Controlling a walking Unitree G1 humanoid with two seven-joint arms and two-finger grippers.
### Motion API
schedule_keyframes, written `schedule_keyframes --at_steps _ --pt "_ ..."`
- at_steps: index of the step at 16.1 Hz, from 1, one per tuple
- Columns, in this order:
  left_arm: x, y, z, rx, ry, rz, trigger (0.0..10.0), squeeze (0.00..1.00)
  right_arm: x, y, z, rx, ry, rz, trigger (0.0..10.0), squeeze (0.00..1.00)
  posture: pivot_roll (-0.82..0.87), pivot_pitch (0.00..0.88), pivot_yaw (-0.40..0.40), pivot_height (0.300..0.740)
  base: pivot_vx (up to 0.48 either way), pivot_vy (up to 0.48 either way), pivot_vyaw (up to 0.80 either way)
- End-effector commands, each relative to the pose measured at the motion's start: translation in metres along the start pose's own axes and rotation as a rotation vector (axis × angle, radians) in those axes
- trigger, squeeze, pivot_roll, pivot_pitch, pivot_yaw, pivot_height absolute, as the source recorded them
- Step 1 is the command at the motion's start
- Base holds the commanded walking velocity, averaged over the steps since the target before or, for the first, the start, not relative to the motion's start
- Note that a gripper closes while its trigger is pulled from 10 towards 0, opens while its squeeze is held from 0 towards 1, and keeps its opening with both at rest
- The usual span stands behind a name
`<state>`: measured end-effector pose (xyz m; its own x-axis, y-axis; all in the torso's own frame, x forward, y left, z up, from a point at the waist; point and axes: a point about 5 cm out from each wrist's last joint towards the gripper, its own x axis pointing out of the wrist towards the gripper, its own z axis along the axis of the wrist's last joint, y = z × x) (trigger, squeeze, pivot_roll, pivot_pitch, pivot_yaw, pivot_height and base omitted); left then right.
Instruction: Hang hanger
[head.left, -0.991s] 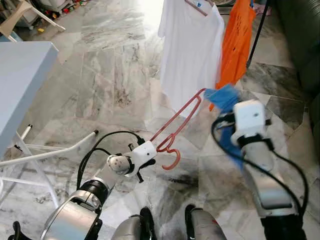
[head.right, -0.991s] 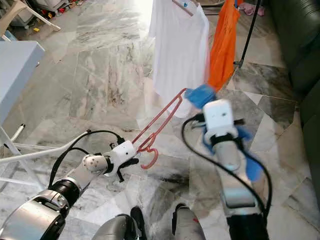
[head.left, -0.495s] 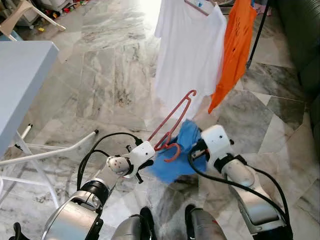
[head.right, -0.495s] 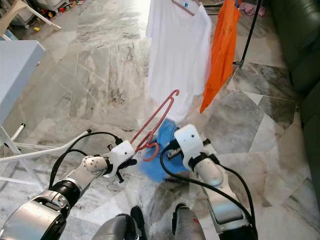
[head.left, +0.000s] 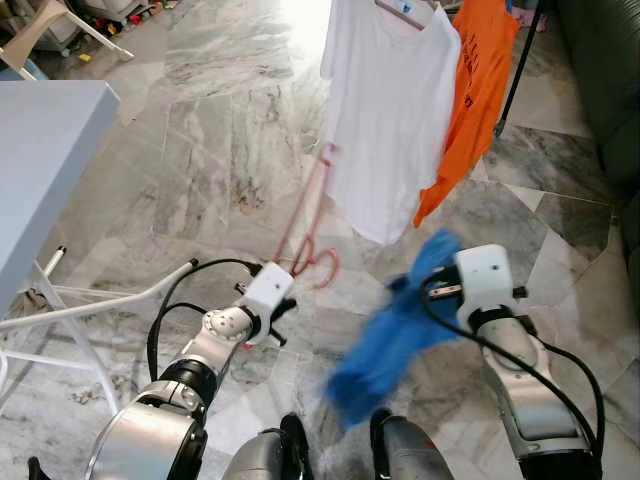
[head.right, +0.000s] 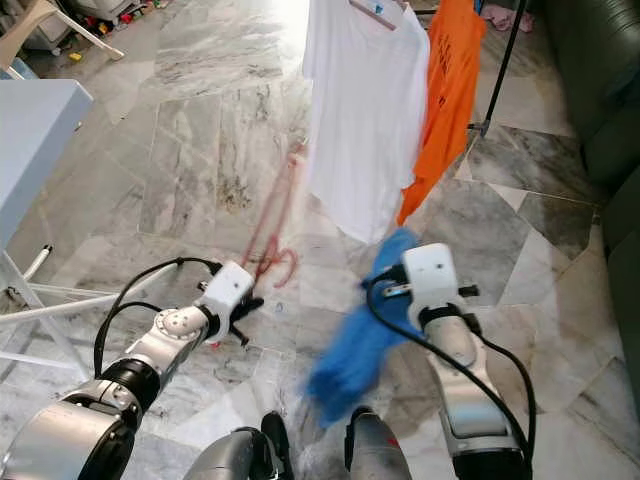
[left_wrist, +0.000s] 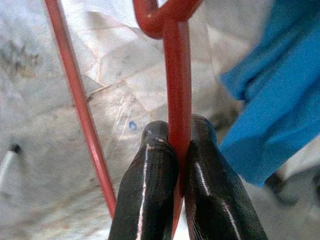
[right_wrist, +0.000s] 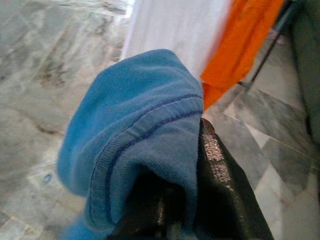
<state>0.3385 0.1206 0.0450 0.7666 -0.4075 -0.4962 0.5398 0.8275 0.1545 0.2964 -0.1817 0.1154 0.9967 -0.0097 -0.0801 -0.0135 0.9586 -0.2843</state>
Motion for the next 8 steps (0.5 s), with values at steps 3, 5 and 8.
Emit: schedule_keyframes --at_steps 3,5,8 --pt "-0.002 0.008 0.002 -0.256 -0.084 0.096 10.0 0.00 -0.004 0.004 -0.003 0.120 0.005 -0.073 0.0 0.00 -0.21 0.252 0.091 0.740 0.000 0.000 0.00" --pt "-0.008 0.017 0.004 -0.304 -0.155 0.155 10.0 0.00 -0.008 0.012 -0.003 0.152 0.005 -0.068 1.6 0.00 -0.20 0.248 0.083 0.740 0.000 0.000 0.00" --pt "-0.030 0.031 -0.017 -0.404 -0.179 0.296 10.0 0.00 -0.018 0.030 -0.003 0.184 -0.005 -0.041 10.0 0.00 -0.18 0.240 0.077 0.740 0.000 0.000 0.00"
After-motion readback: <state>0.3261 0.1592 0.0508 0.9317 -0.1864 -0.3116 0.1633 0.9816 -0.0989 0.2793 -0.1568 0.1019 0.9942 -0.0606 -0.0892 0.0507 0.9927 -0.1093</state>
